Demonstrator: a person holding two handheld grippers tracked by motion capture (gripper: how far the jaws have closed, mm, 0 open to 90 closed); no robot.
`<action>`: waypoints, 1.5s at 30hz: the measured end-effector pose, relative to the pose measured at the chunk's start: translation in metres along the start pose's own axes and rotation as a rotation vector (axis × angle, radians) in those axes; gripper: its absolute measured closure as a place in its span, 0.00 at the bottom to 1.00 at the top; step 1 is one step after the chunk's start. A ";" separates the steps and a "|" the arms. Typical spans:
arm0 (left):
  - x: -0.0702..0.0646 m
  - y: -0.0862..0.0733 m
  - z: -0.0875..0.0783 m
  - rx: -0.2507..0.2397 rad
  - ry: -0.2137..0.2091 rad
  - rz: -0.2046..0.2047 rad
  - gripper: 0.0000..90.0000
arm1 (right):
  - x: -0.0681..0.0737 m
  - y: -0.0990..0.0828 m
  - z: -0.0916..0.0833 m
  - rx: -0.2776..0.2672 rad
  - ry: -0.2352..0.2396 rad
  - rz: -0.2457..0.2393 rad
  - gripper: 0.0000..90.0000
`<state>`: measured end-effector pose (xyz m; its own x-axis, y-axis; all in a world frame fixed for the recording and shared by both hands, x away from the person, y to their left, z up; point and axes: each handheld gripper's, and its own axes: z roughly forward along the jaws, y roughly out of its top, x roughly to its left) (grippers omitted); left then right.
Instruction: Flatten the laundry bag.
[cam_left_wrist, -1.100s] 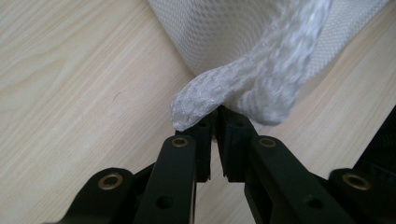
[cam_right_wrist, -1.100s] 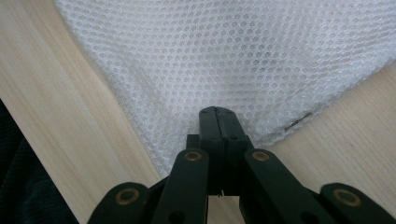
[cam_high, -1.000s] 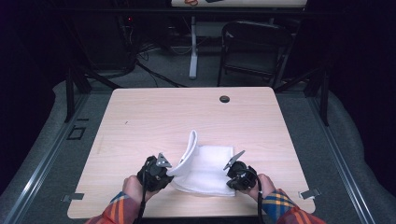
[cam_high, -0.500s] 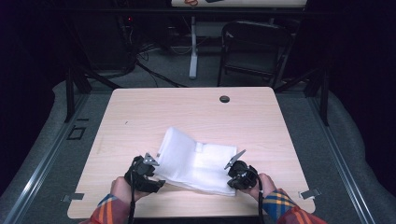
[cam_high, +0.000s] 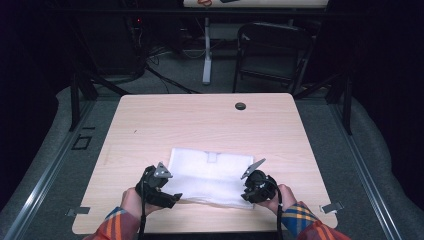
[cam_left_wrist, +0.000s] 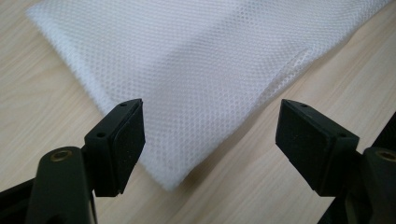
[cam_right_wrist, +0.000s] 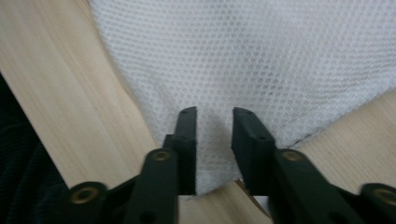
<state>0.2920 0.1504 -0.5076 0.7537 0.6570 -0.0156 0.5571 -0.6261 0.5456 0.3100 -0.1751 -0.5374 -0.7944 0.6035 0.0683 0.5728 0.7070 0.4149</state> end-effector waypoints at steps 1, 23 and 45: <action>-0.001 0.002 0.003 0.001 -0.014 0.014 0.27 | 0.001 0.001 -0.001 -0.008 0.005 0.000 0.73; -0.015 0.029 0.064 0.162 -0.192 0.183 0.63 | 0.014 0.002 0.015 0.065 0.027 -0.103 0.76; -0.038 0.024 0.069 0.192 -0.256 0.203 0.68 | 0.005 -0.001 0.008 0.092 0.003 -0.052 0.97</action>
<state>0.3006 0.0820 -0.5518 0.9048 0.4003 -0.1454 0.4241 -0.8160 0.3928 0.3075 -0.1698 -0.5451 -0.8243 0.5638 0.0516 0.5464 0.7683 0.3333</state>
